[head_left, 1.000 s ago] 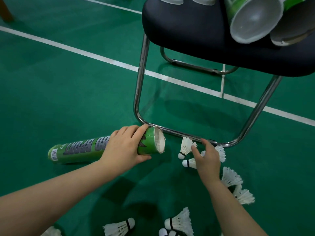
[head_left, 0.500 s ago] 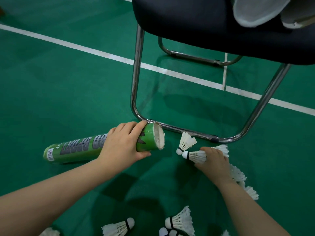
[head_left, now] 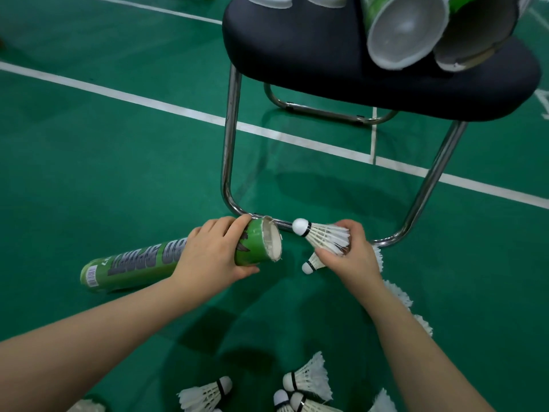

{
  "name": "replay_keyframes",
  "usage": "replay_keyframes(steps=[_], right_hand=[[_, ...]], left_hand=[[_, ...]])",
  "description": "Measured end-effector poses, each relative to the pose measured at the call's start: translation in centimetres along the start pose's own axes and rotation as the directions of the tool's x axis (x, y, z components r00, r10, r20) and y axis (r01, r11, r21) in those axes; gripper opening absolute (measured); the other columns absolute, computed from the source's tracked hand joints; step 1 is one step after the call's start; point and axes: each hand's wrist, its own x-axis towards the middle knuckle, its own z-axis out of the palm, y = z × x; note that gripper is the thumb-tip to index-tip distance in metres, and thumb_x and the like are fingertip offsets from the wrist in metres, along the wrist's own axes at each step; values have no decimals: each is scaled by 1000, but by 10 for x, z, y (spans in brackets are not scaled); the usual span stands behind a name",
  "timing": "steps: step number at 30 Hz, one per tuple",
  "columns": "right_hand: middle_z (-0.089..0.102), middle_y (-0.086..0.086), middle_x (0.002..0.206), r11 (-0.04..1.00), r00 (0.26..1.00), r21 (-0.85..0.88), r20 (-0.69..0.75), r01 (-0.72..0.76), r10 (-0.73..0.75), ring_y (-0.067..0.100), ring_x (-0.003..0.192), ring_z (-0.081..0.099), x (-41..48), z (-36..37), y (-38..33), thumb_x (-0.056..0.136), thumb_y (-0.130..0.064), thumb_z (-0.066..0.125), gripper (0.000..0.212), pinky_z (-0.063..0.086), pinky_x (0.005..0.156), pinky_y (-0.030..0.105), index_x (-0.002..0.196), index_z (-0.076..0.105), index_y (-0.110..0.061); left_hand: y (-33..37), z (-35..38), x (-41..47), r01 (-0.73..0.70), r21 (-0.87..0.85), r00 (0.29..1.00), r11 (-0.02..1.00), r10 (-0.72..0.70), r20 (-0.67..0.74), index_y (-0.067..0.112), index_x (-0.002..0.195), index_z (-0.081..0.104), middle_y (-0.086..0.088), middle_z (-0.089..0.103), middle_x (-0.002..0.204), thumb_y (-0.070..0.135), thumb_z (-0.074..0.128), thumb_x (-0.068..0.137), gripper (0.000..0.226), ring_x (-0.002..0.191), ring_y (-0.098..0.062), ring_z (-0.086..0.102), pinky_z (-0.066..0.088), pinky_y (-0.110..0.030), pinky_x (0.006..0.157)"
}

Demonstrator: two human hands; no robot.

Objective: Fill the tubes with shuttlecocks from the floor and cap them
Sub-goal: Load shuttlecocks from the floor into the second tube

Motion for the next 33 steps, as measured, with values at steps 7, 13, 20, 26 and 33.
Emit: replay_keyframes(steps=[7,13,20,26,33], right_hand=[[52,-6,115,960,948,-158,260,230,-184,11,93,53,-27,-2,-46,75,-12,64,67,41,78,19,133,36,-31],[29,-7,145,967,924,-118,340,225,-173,-2,123,31,-54,15,-49,79,-22,53,79,26,97,12,146,14,-33],[32,-24,136,969,962,10,118,245,-245,-10,127,26,-80,21,-46,78,-37,50,70,23,107,18,144,28,-27],[52,-28,78,924,927,-84,-4,373,-374,-10,80,48,-92,38,-41,79,-46,39,28,40,88,39,86,62,-32],[55,-1,75,949,928,-173,316,262,-199,20,77,52,-77,28,-62,71,-49,51,38,40,70,33,80,60,-13]], left_hand=[[19,-11,-5,-37,-61,999,997,38,23,16,129,45,-7,59,112,53,80,53,91,100,-31,55,47,-44,84],[31,-11,-16,-80,-64,996,995,83,41,14,128,44,-7,60,108,52,80,50,93,95,-32,57,49,-43,79],[35,-16,-21,-91,-90,993,992,97,62,15,128,41,-7,60,109,53,79,51,94,95,-31,57,49,-44,80],[38,-18,-22,-76,-123,995,990,84,62,14,128,43,-8,60,109,53,73,56,87,95,-32,57,49,-45,78],[38,-20,-18,-52,-143,992,988,67,103,14,132,42,-10,57,115,45,71,62,82,102,-34,53,46,-46,84]])
